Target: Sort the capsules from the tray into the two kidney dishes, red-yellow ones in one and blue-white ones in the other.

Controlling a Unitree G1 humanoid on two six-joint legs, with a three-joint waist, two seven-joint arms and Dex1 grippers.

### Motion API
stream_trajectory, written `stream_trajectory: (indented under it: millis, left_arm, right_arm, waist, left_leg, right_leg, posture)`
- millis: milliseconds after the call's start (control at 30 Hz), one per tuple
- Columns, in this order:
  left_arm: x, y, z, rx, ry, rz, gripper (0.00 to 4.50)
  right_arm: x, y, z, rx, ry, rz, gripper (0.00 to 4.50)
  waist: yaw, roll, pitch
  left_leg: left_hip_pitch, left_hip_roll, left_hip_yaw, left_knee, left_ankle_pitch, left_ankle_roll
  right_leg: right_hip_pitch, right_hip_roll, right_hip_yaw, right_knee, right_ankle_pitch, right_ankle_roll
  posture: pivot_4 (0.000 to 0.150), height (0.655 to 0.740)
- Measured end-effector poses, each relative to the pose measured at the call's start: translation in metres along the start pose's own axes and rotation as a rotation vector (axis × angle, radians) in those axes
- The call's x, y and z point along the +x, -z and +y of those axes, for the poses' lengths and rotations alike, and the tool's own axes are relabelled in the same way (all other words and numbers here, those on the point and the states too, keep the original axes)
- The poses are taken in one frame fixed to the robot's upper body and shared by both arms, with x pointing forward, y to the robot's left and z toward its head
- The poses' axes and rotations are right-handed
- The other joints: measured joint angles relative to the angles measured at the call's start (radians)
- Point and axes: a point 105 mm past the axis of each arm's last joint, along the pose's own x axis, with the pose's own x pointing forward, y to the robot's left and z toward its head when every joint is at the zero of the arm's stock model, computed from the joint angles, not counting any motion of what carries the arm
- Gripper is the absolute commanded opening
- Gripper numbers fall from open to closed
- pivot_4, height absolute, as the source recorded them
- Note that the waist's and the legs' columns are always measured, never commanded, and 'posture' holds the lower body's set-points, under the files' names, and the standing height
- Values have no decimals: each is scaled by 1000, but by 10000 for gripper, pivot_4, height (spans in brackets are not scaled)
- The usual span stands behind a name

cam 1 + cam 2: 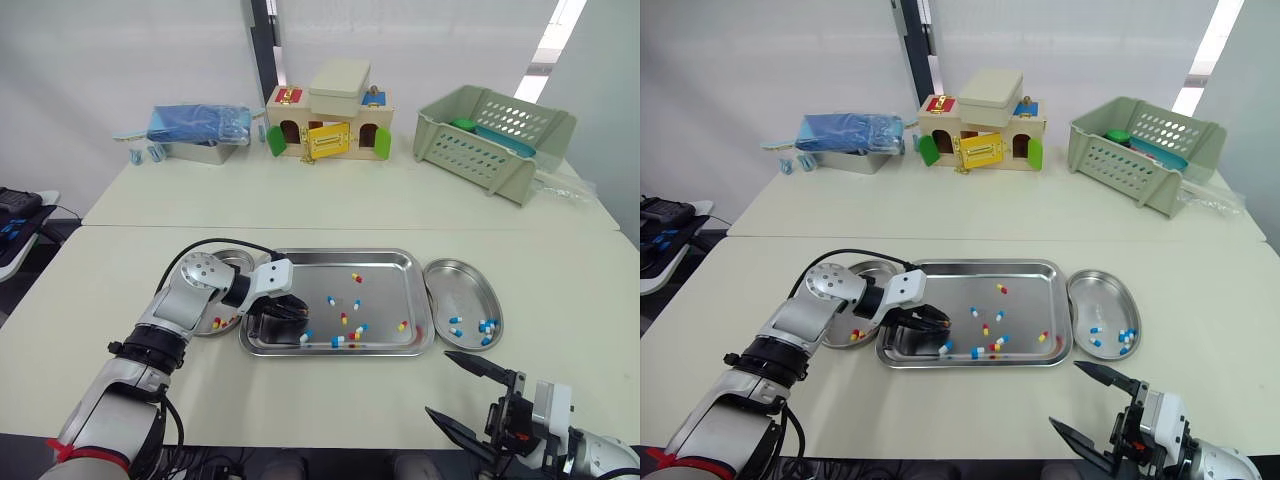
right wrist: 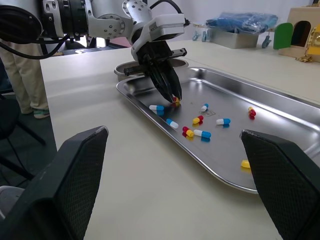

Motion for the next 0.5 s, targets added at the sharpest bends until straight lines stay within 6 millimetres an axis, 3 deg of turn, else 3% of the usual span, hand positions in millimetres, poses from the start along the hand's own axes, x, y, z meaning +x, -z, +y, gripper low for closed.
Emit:
stream_trajectory:
  millis: [333, 500]
  left_arm:
    - [-2, -2, -2, -46, -1, -2, 3686]
    - [-20, -7, 0, -67, -41, -2, 3686]
  right_arm:
    - [3, 0, 1, 6, -5, -3, 45000]
    - [2, 1, 1, 4, -12, 6, 45000]
  waist:
    - [-1, 0, 0]
    - [-1, 0, 0]
  left_leg:
    - [0, 0, 0, 0, 0, 0]
    - [-1, 0, 0, 0, 0, 0]
  right_leg:
    - [0, 0, 0, 0, 0, 0]
    - [0, 0, 0, 0, 0, 0]
  posture:
    - [1500, 7400]
    - [1500, 7400]
